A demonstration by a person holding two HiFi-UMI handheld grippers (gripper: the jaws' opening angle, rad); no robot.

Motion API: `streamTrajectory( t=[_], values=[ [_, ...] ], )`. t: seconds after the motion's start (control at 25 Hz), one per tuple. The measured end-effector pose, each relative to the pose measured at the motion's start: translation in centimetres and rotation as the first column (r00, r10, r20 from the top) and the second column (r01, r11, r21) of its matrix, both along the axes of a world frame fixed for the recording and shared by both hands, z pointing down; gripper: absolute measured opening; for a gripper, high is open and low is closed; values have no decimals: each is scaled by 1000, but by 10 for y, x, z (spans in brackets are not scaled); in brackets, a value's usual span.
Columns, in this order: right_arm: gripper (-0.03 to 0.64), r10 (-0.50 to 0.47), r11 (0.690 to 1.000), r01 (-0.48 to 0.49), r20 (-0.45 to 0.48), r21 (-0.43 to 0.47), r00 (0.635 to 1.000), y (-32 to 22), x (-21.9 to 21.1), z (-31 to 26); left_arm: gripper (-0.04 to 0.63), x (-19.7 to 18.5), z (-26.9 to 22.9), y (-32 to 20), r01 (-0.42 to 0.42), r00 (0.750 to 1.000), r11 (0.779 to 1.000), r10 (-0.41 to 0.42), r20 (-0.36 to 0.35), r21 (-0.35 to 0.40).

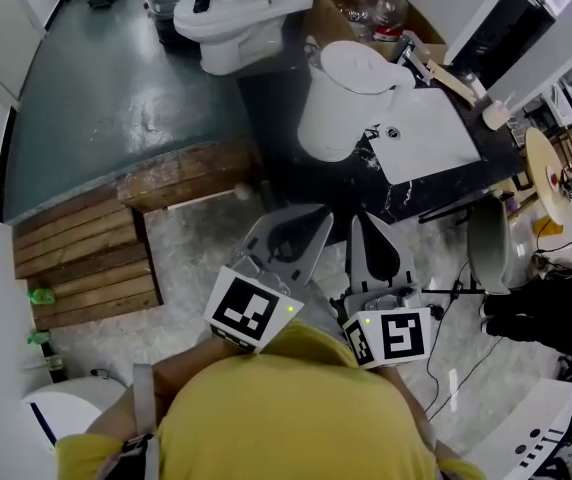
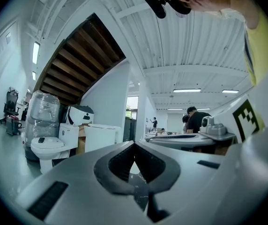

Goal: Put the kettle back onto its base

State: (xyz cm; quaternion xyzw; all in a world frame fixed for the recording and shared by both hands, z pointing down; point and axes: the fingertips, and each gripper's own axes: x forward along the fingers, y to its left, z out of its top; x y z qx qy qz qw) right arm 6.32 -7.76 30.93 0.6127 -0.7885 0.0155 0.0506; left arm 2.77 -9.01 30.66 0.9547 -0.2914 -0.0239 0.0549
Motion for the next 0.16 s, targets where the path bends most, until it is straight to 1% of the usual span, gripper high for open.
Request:
streamTrajectory(
  t=[0.16],
  values=[
    [15, -9, 1000, 9, -8, -2, 1000, -1, -4, 1, 9, -2, 2, 0, -3, 1000, 1000, 3, 2, -8]
  ],
)
